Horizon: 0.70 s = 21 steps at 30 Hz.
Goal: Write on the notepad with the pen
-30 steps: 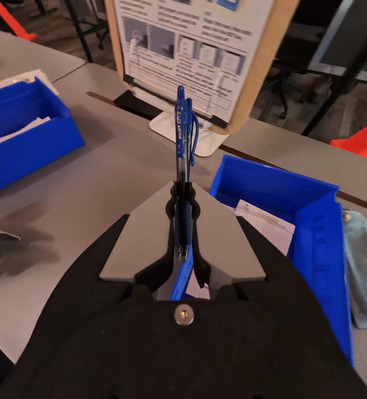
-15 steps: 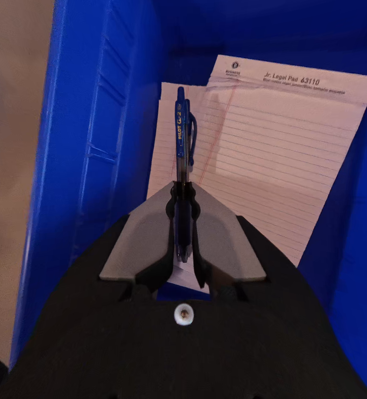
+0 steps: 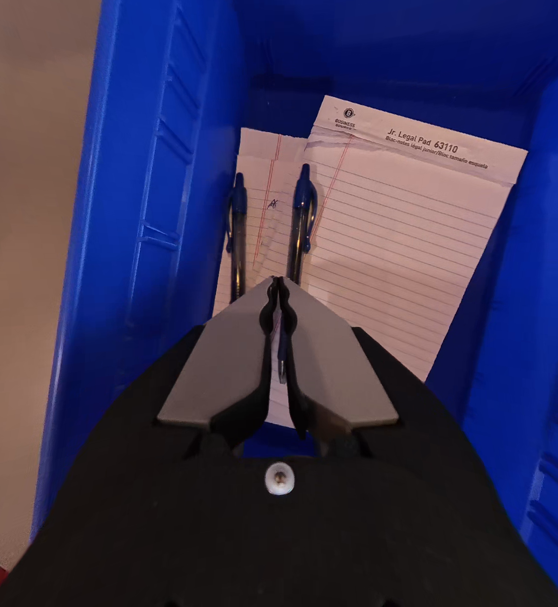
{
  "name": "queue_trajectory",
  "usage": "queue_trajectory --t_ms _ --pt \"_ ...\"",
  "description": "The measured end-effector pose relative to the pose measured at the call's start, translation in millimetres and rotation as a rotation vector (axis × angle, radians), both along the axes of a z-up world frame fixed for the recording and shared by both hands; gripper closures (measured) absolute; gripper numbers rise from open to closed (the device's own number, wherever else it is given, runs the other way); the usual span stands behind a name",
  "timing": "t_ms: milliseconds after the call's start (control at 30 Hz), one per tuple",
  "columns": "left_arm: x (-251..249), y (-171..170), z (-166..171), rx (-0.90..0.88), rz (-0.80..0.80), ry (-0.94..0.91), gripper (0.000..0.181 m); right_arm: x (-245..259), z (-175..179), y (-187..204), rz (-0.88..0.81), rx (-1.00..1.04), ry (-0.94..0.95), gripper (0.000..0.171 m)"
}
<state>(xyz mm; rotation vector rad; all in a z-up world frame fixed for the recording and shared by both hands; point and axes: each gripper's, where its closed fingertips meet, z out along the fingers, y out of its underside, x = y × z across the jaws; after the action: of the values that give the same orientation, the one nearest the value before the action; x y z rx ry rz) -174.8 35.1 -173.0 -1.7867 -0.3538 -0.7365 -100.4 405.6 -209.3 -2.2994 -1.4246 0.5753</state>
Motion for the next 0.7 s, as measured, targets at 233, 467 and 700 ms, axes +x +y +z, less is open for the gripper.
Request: queue_trajectory --t_ms 233,467,700 --pt "1 0 0 -0.003 -0.011 -0.015 0.132 -4 20 -10 0.038 -0.024 0.05 0.16" --pt "0 0 0 -0.002 -0.003 -0.003 0.132 14 -21 2 0.046 0.126 -0.169 0.153" --pt "0 1 -2 -0.014 -0.007 -0.013 0.132 34 -15 44 -0.168 0.143 -0.135 0.163"
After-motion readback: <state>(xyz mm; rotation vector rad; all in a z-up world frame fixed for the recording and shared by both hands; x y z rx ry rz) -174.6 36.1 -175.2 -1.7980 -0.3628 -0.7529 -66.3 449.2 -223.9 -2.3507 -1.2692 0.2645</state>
